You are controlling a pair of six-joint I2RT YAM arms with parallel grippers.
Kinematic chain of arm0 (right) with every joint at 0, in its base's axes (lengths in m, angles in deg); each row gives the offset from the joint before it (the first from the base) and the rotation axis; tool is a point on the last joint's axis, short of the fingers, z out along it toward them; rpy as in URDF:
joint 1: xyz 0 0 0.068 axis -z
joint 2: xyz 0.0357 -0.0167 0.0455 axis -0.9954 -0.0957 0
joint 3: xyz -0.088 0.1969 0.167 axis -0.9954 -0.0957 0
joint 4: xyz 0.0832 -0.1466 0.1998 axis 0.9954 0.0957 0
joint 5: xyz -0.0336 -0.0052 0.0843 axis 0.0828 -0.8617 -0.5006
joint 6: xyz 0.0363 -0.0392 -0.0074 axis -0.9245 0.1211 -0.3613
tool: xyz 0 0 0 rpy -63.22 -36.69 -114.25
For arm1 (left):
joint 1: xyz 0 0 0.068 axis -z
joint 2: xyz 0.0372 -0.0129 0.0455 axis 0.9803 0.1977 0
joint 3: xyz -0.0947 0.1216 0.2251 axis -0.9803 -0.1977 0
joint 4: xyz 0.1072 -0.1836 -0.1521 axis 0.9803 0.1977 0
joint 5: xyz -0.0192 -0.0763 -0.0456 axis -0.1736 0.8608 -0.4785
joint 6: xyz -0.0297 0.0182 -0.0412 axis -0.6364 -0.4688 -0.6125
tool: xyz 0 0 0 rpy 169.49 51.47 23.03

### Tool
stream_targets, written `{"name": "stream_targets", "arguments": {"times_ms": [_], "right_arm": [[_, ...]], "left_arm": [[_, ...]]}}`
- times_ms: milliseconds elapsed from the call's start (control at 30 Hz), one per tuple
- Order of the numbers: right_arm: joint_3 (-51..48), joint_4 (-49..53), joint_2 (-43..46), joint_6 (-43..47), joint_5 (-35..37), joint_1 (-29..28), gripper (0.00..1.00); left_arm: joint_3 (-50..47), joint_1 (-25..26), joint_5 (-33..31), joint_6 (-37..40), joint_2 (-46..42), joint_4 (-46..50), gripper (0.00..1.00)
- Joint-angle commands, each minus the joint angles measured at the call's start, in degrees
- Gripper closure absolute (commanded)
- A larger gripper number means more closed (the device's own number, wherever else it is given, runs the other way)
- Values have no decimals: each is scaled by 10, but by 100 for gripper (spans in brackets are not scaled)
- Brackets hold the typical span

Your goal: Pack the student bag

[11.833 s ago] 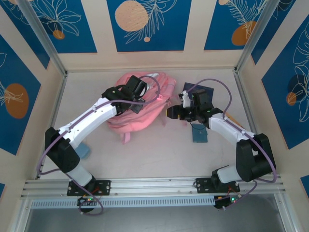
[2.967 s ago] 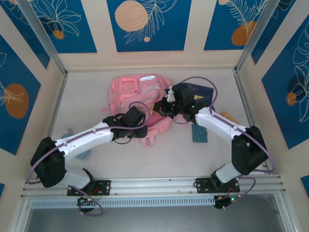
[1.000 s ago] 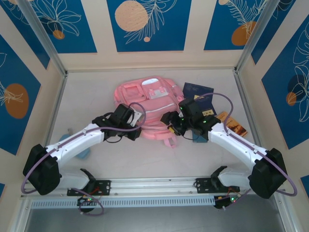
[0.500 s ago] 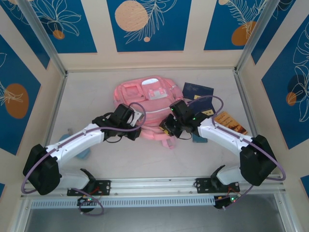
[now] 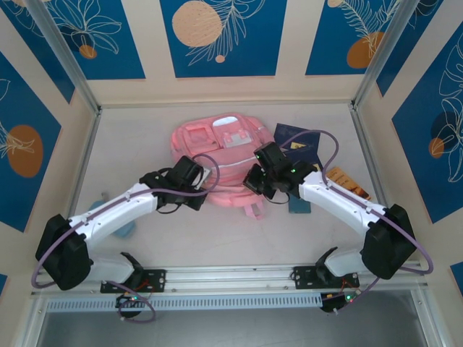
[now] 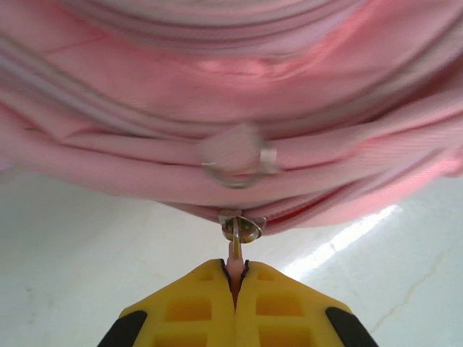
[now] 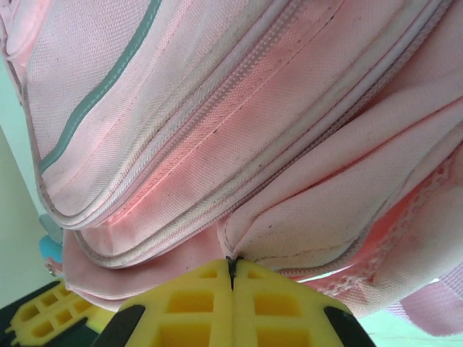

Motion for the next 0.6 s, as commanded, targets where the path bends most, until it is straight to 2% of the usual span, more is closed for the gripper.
{"name": "stream_targets", "arguments": {"times_ms": [0,233,367,567], "right_arm": [[12,75,20,33,83,16,100],[9,76,15,42,89,28,100],[15,74,3,49,86,31,100],[25,69,-13,63,83,33,100]], "left_arm": [[31,-11,-101,-11,23,64,100],[45,-64,-143,0,73,45,100],[53,-114,-105,3,97,-1,100],[21,-167,-20,21,105,-136,100]]}}
